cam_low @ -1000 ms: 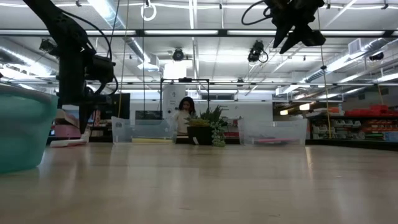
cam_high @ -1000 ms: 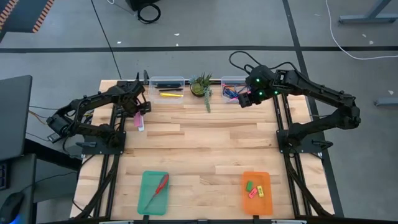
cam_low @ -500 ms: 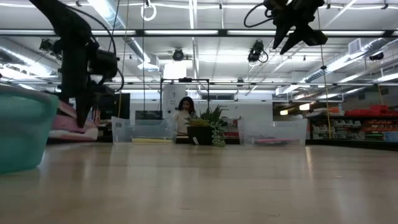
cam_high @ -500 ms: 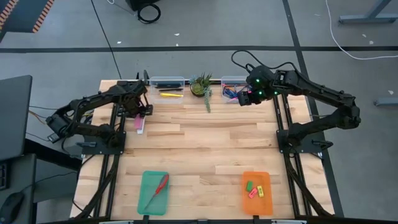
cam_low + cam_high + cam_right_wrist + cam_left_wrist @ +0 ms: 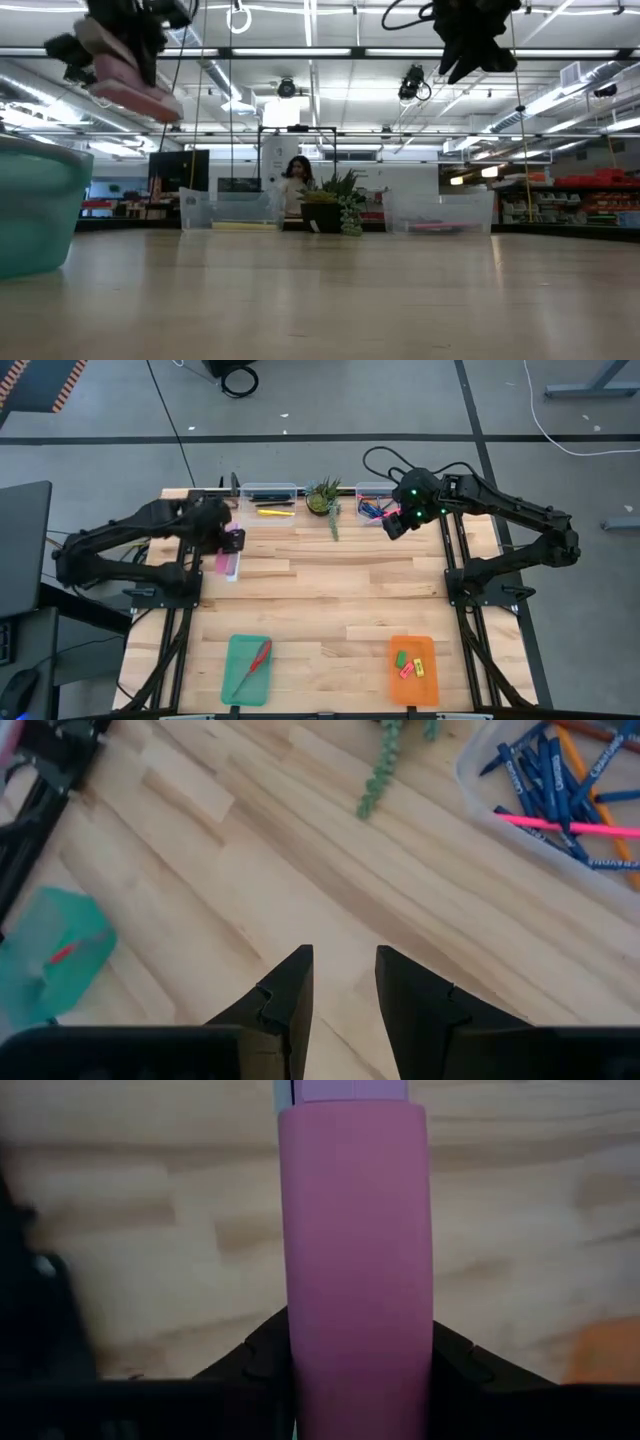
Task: Sort crayons/erasers/pens/pencils in bins
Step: Put the pink stapler into the green bin
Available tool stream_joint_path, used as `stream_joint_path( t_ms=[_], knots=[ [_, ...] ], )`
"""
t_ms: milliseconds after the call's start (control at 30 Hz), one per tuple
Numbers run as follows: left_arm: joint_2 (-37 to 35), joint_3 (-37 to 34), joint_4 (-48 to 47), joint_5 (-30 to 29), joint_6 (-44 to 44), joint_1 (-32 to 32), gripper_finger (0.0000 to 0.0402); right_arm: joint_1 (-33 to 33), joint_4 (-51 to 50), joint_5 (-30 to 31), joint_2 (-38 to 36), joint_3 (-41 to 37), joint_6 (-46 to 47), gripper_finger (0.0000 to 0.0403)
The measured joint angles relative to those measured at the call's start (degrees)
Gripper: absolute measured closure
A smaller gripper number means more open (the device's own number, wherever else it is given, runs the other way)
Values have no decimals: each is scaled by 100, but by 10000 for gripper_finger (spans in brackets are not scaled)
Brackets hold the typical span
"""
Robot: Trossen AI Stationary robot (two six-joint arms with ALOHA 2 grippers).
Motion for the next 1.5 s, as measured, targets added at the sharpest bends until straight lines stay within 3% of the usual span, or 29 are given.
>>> stream_joint_path(
  t_ms=[367, 567, 700, 900, 1300, 1500],
  knots=[
    [869, 397, 361, -625, -3994, -4062, 257, 0, -23, -62, 0, 0, -940, 285],
    [1821, 907, 459, -1006, -5751, -5562, 256, 0, -26, -81, 0, 0, -1369, 285],
    [2609, 1275, 467, -972, -6114, -5963, 256, 0, -26, -81, 0, 0, -1667, 285],
    [3473, 1881, 355, -964, -6139, -6079, 253, 0, -118, -183, 0, 0, -1679, 285],
    [3968, 1929, 839, -435, -6255, -6606, 250, 218, -398, -291, 0, 0, -1857, 285],
    [4314, 1922, 274, -227, -6269, -6614, 252, 387, -393, -187, 0, 0, -1857, 285]
  ],
)
